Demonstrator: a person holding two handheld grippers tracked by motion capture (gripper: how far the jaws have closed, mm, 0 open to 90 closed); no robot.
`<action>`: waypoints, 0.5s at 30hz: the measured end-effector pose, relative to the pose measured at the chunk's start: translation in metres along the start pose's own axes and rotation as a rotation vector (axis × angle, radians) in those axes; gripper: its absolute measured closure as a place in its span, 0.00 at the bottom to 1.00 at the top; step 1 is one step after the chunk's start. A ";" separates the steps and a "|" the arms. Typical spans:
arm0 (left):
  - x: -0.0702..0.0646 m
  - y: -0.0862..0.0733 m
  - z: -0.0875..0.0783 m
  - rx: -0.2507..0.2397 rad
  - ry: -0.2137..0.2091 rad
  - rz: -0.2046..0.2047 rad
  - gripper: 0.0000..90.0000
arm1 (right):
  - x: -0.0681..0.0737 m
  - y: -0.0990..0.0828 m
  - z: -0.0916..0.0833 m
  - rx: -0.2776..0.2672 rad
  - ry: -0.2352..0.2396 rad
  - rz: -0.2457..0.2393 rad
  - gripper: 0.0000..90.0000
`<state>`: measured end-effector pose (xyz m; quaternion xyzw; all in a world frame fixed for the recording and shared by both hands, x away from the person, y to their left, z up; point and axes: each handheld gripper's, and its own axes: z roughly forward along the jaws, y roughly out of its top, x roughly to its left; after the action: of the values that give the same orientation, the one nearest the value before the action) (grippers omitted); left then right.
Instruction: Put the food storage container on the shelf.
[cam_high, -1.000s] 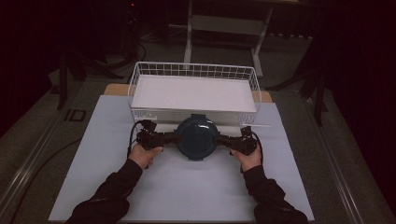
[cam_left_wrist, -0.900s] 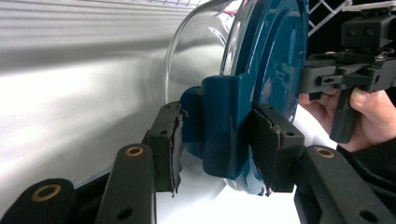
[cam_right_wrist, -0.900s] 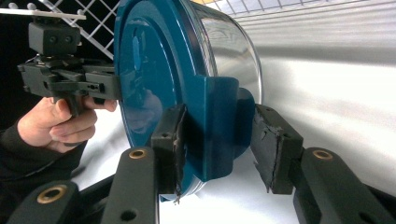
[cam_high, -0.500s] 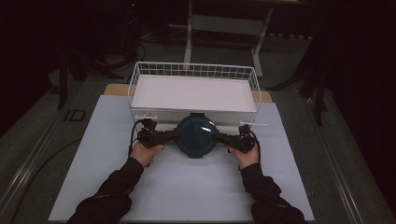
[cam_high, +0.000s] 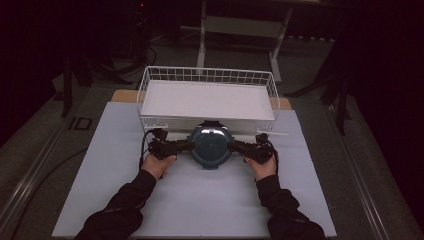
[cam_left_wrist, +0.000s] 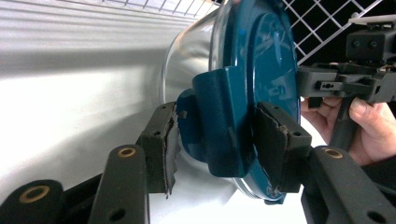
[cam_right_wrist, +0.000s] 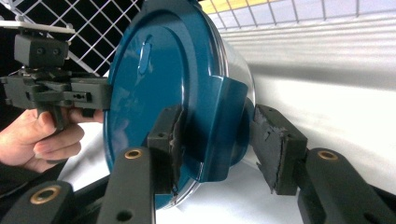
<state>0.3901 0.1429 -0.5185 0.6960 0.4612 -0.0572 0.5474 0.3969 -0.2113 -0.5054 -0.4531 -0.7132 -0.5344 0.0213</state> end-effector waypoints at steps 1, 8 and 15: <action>0.000 0.000 0.000 0.000 0.000 0.000 0.56 | 0.000 0.000 0.000 0.000 0.000 0.000 0.60; -0.003 0.002 0.001 -0.031 0.052 0.039 0.52 | 0.000 -0.001 0.003 -0.036 -0.012 0.016 0.60; -0.005 0.002 0.002 -0.068 0.088 0.059 0.49 | -0.001 0.001 0.005 -0.048 -0.038 0.013 0.54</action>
<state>0.3898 0.1388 -0.5145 0.6921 0.4657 0.0053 0.5514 0.4006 -0.2086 -0.5069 -0.4682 -0.6973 -0.5428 0.0004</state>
